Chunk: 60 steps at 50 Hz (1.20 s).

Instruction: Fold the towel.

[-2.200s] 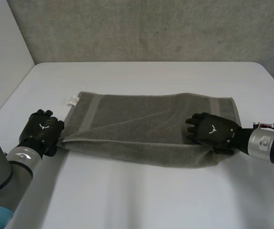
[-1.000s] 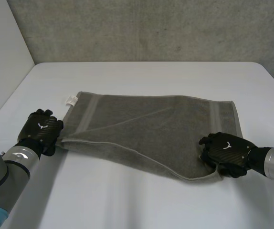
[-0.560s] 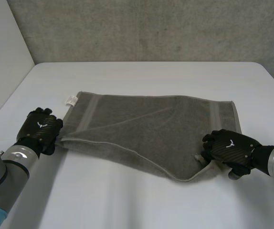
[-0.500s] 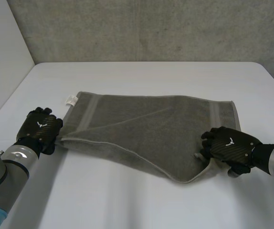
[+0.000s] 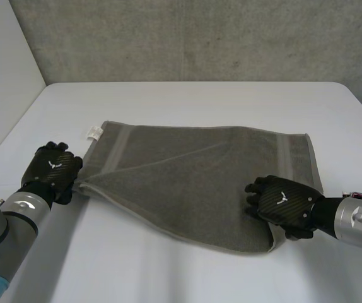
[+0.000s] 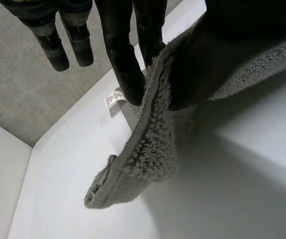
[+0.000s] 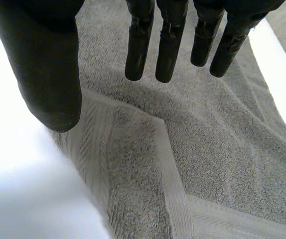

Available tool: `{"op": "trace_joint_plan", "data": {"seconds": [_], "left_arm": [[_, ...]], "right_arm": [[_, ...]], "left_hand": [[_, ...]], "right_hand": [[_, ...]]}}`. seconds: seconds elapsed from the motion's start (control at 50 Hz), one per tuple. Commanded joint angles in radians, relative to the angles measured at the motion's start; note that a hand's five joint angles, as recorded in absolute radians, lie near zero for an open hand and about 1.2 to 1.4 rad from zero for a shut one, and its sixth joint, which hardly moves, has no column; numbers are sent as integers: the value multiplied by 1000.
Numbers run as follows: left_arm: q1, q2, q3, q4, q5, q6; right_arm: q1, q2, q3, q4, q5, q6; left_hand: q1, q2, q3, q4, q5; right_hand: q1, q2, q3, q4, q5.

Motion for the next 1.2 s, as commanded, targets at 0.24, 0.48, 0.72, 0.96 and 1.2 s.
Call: {"op": "trace_joint_plan", "data": {"seconds": [0.24,0.48,0.72,0.96,1.2], "left_arm": [[-3,0,-6,1,1,0],[0,2,-6,-1,0,0],[1,12,-6,-1,0,0],[0,15,-7,-1,1,0],[0,15,-10,-1,1,0]], "right_arm": [[3,55,-4,2,61,-140],[3,96,-32,5,97,-223],[-14,4,-49,11,81,-188],[-114,-49,33,0,14,-106],[-111,-26,56,4,11,-88]], "left_hand": [[93,44,-52,-59,62],[93,44,-52,-59,62],[93,44,-52,-59,62],[93,44,-52,-59,62],[93,44,-52,-59,62]], "right_hand": [[-18,-50,-44,-76,6],[84,52,-44,-76,108],[794,762,-44,-76,818],[451,418,-44,-76,474],[-77,-109,-44,-76,-53]]}}
